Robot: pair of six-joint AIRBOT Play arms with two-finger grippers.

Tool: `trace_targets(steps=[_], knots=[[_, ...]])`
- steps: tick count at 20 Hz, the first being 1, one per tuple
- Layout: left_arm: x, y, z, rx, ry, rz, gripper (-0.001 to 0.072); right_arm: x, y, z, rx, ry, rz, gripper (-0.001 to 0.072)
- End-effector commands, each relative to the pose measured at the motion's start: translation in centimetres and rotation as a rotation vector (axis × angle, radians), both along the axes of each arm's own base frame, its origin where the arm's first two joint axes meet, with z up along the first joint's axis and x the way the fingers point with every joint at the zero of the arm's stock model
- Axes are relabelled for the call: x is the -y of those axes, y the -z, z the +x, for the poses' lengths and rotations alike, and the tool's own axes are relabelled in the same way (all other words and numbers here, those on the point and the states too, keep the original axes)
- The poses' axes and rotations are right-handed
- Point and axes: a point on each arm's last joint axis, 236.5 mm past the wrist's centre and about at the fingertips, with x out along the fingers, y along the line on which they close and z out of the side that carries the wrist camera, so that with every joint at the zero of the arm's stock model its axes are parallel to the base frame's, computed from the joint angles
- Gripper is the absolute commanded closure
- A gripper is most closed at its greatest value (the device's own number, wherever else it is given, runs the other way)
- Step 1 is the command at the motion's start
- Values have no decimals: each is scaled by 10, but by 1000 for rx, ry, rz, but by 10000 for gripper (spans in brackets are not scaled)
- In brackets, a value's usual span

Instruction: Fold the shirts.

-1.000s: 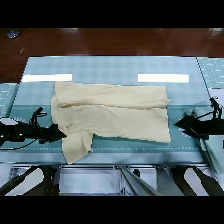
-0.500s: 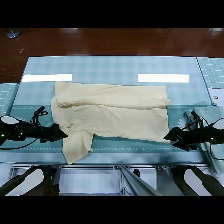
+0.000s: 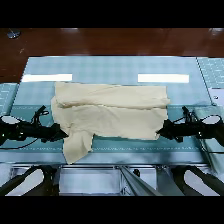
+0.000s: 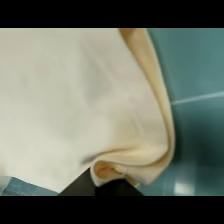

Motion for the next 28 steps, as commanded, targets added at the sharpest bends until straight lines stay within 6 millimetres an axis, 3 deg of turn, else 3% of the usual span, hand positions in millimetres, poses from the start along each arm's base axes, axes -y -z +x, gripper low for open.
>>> trace_targets(steps=[1, 4, 7, 11, 16, 18, 22, 26, 28], knots=[[-2, -10, 14, 37, -5, -3, 685, -14, -28, 19, 80, -60, 84, 690], [-10, -43, 46, 127, 23, -3, 686, -6, -62, 49, 169, -113, 61, 690], [-24, -79, 86, 199, -32, 28, 686, 16, -95, 84, 261, -126, -36, 690], [-31, -101, 133, 244, -58, 47, 686, 29, -115, 121, 312, -129, -65, 690], [-22, -98, 211, 276, -91, 68, 686, 37, -107, 161, 318, -96, -43, 690], [-15, -90, 233, 259, -86, 61, 686, 36, -102, 175, 329, -83, -20, 690], [-13, -69, 264, 222, -100, 52, 686, 38, -85, 195, 324, -40, 9, 690], [-25, -70, 298, 263, -162, 65, 686, 40, -73, 206, 309, -24, 17, 690], [-24, -65, 305, 266, -158, 65, 686, 39, -71, 211, 308, -15, 35, 690]])
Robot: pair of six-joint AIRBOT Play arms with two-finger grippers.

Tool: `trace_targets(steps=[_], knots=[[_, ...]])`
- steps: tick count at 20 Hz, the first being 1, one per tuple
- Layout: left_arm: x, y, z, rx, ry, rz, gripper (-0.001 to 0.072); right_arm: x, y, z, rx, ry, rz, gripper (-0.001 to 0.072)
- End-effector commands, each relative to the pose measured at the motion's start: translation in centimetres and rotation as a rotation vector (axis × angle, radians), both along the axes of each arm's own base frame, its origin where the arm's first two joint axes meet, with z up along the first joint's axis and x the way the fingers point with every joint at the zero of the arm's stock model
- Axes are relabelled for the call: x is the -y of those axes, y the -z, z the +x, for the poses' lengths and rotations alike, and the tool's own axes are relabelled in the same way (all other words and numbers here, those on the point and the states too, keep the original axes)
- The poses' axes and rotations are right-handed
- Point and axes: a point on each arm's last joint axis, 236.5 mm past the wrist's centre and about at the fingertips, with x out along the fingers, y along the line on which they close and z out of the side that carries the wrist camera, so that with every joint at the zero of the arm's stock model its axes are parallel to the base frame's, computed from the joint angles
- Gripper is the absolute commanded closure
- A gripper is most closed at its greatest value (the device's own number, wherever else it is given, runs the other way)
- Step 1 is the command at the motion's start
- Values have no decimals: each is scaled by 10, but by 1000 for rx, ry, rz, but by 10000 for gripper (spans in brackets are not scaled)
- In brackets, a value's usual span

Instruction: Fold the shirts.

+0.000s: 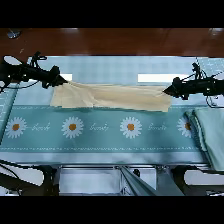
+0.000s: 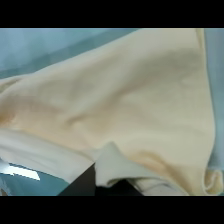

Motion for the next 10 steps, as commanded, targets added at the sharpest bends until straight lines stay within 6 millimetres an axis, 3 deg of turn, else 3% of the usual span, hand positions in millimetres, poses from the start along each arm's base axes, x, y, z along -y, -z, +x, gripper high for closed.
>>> trace_targets(steps=[1, 4, 5, 6, 7, 10], knots=[[-3, 9, 20, 8, -27, 2, 686, -2, 5, 13, 6, 19, 35, 690], [-2, 24, 20, -19, -30, -3, 684, -3, 9, 21, 5, 47, 63, 690], [0, 27, 19, -28, -27, -8, 640, -3, 11, 22, 2, 53, 69, 636], [2, 27, 15, -43, -12, -14, 363, -4, 10, 22, 1, 53, 78, 261], [2, 24, 8, -61, 14, -19, 18, -4, 5, 21, 7, 41, 84, 95], [-31, 14, -26, -139, 131, 43, 5, 19, -10, 7, -5, 5, 108, 92]])
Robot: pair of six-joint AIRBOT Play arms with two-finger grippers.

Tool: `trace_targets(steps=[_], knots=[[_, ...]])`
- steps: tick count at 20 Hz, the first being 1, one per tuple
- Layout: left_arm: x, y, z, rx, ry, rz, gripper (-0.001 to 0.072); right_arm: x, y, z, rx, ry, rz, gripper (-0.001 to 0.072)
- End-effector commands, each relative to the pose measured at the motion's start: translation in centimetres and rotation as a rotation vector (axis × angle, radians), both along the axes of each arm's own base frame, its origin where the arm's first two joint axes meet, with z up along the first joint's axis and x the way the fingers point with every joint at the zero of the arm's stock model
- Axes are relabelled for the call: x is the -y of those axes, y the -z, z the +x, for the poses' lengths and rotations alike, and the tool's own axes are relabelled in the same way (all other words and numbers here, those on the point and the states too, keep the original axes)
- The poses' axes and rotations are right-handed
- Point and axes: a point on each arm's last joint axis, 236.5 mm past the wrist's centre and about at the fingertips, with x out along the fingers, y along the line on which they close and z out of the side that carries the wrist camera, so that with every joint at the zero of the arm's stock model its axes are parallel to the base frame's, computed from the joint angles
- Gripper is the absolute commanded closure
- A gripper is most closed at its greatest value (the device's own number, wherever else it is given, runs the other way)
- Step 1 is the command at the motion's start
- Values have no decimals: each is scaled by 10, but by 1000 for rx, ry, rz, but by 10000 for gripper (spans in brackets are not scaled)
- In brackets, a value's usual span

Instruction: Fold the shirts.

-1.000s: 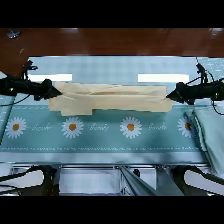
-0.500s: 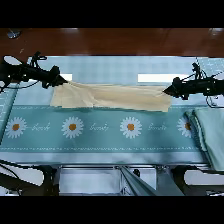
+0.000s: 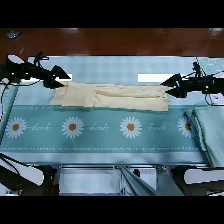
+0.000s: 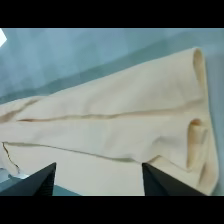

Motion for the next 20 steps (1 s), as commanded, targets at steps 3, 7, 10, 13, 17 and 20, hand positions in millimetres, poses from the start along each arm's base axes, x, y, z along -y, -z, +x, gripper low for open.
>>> trace_targets(steps=[3, 7, 10, 13, 17, 20], knots=[[-53, -19, -55, -97, 98, 99, 6, 53, 16, -45, -150, -26, -82, 93], [-48, -46, -56, 100, -4, 166, 6, 54, 48, -50, -223, 59, -128, 93], [-16, -65, -67, 248, -42, 165, 6, 25, 61, -45, -237, 12, -124, 93], [31, -65, -96, 273, 49, 149, 6, -4, 75, -47, -285, -19, -102, 93], [100, -57, -122, 264, 230, 124, 9, -29, 60, -39, -234, -103, -86, 698], [130, -56, -129, 286, 297, 119, 680, -22, 18, -38, -138, -147, -129, 691]])
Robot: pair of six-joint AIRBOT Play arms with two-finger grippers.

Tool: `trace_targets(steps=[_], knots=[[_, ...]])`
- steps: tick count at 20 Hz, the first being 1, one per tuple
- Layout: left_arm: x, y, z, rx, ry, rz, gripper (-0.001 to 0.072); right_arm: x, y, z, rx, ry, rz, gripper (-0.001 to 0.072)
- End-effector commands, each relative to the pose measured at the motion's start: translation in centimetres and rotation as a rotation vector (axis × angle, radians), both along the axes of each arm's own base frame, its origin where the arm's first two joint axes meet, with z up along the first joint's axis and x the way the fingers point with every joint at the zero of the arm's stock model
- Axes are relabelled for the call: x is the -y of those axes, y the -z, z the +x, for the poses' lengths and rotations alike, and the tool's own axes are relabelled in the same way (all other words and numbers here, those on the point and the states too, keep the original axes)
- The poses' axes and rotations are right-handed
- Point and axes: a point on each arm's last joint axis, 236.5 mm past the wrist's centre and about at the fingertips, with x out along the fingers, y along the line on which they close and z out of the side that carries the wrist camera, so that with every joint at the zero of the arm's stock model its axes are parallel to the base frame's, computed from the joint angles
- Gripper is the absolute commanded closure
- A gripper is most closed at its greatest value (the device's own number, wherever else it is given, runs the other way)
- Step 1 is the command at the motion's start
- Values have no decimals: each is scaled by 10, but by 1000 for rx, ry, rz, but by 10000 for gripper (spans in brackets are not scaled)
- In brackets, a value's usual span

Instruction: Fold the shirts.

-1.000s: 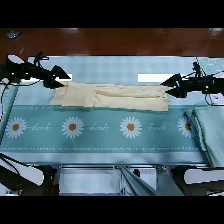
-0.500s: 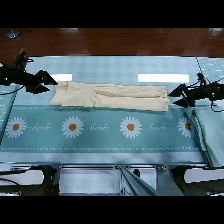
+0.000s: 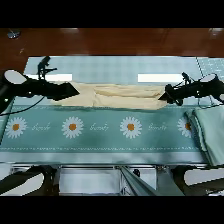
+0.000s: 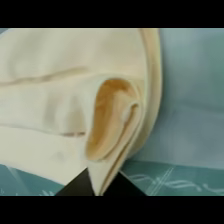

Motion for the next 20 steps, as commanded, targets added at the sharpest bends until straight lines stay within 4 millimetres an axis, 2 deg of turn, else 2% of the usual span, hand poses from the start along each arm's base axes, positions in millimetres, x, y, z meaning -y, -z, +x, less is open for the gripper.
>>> trace_targets(steps=[1, 4, 7, 9, 12, 14, 16, 20], knots=[[38, -1, -9, 36, 75, -9, 686, 3, -41, -7, 83, -83, -46, 691], [76, -12, -14, 70, 109, -66, 686, 18, -80, -37, 154, -146, -180, 691], [124, -12, -25, 115, 157, -76, 687, 12, -115, -76, 255, -142, -229, 690], [163, -5, -34, 103, 195, -88, 688, 4, -133, -107, 313, -119, -243, 690], [235, 10, -44, 97, 295, -99, 688, -6, -152, -145, 363, -79, -251, 690], [279, 28, -49, 68, 352, -102, 688, -8, -161, -158, 387, -70, -262, 690], [312, 52, -59, -25, 376, -104, 688, -12, -168, -166, 402, -75, -260, 691], [352, 90, -111, -165, 544, -65, 687, -13, -168, -169, 395, -83, -255, 690]])
